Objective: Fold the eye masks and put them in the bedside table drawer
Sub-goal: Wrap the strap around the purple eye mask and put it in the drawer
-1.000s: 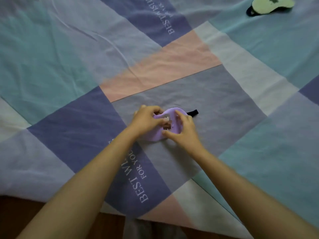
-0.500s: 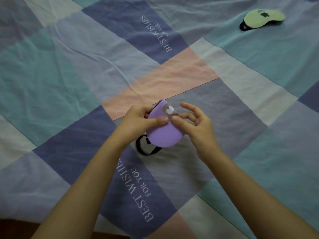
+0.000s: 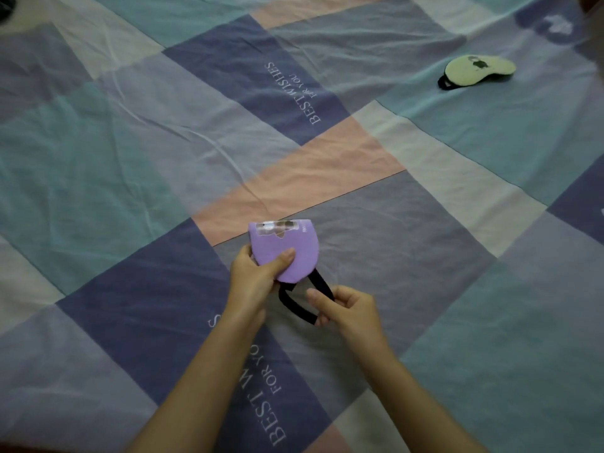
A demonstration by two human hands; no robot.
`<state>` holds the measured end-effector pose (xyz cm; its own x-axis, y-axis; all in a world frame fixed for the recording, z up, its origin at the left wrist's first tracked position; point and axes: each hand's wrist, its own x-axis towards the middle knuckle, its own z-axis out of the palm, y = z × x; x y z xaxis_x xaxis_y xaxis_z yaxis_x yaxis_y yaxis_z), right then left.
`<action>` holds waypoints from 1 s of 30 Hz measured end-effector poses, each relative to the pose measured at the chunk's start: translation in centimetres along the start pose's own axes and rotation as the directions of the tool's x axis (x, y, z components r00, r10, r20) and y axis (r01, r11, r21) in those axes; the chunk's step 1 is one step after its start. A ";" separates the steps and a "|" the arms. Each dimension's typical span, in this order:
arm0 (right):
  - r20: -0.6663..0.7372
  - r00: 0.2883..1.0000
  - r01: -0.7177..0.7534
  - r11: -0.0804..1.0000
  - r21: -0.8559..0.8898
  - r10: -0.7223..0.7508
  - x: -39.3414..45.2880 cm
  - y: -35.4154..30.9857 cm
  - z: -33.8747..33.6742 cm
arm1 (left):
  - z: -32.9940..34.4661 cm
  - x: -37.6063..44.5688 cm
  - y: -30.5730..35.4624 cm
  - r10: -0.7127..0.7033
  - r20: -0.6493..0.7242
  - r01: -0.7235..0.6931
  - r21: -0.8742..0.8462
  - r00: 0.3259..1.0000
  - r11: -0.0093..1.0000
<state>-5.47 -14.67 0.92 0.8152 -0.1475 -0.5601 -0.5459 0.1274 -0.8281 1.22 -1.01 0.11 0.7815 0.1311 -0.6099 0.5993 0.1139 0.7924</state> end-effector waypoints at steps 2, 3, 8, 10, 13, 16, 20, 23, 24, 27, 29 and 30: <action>0.128 0.989 -0.099 0.980 0.171 0.077 -0.4 -0.2 -0.7 | -0.6 0.5 -0.5 0.003 -0.076 -0.005 -0.031 0.997 0.999; 0.192 0.977 -0.153 0.934 0.322 0.094 -0.4 -0.5 -1.1 | -0.8 0.5 -0.7 0.010 -0.100 -0.013 -0.028 0.995 1.000; 0.204 0.979 -0.181 0.566 0.805 0.024 1.1 -2.4 -2.5 | -0.7 -0.5 -2.0 0.024 -0.044 -0.023 0.033 0.999 0.999; 0.094 0.993 -0.109 0.837 0.536 0.069 2.1 -2.1 -2.3 | -0.2 -1.1 -1.9 0.055 -0.022 -0.056 -0.016 0.998 0.998; 0.036 0.997 0.080 0.880 -0.468 -0.072 2.4 -0.4 -2.1 | 0.1 -1.3 -1.1 0.097 -0.092 -0.114 -0.201 0.991 0.973; 0.161 0.985 0.164 0.625 -0.763 -0.062 1.9 0.1 -2.8 | -0.2 -0.3 -0.2 0.088 -0.224 -0.162 -0.337 0.971 0.927; 0.255 0.966 -0.119 0.941 0.318 0.036 0.6 -1.5 -3.0 | -0.8 0.8 -0.4 -0.014 -0.283 -0.114 -0.433 0.959 0.894; 0.228 0.974 -0.191 0.584 0.789 0.010 1.1 -1.6 -2.4 | -0.3 0.3 -0.8 -0.069 -0.219 -0.053 -0.505 0.973 0.861; 0.187 0.982 -0.159 0.544 0.824 0.005 1.2 -1.6 -1.8 | 0.0 0.0 -0.9 -0.085 -0.191 -0.030 -0.531 0.978 0.847; 0.028 1.000 -0.028 0.675 0.737 0.012 1.8 -1.0 0.0 | 0.9 -0.6 -0.9 -0.114 -0.094 0.033 -0.612 0.989 0.790; -0.026 0.999 0.053 0.831 0.554 -0.046 1.5 -0.8 0.7 | 1.1 -0.9 -0.8 -0.093 -0.041 0.051 -0.597 0.995 0.801; -0.044 0.995 0.096 0.890 0.446 -0.086 1.3 -0.8 0.9 | 1.1 -1.1 -0.7 -0.065 -0.013 0.047 -0.552 0.998 0.833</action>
<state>-3.78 -14.07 0.87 0.8498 -0.2007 -0.4874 -0.3207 0.5370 -0.7802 0.13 -2.31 0.21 0.7388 0.1360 -0.6600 0.4402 0.6442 0.6255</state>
